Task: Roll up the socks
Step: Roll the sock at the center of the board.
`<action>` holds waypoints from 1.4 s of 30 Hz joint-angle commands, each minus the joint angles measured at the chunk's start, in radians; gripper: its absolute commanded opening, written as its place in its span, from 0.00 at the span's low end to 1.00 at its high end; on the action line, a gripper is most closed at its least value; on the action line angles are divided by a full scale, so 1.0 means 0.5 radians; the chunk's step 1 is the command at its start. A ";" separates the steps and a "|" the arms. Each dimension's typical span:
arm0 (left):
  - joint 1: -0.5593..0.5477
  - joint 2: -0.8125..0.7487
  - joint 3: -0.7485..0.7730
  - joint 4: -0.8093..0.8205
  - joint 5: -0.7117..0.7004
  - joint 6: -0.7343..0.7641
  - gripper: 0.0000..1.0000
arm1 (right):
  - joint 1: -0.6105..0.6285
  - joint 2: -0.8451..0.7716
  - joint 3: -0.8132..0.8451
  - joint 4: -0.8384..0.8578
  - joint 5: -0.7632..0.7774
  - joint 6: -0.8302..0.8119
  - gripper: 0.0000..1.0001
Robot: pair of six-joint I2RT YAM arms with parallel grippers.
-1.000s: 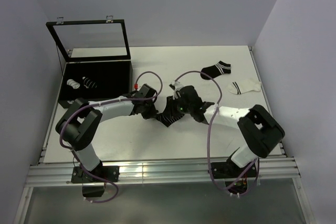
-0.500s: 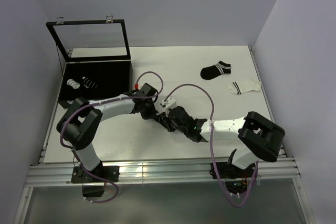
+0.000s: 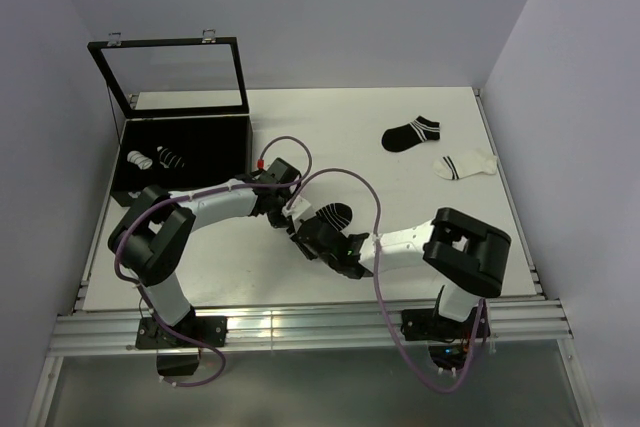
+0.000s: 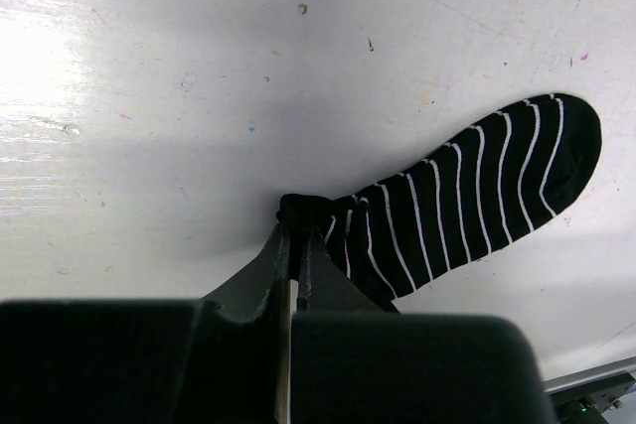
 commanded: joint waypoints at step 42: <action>-0.023 -0.475 -0.434 0.596 0.079 -0.278 0.67 | -1.152 0.271 -0.693 1.424 -1.955 1.310 0.00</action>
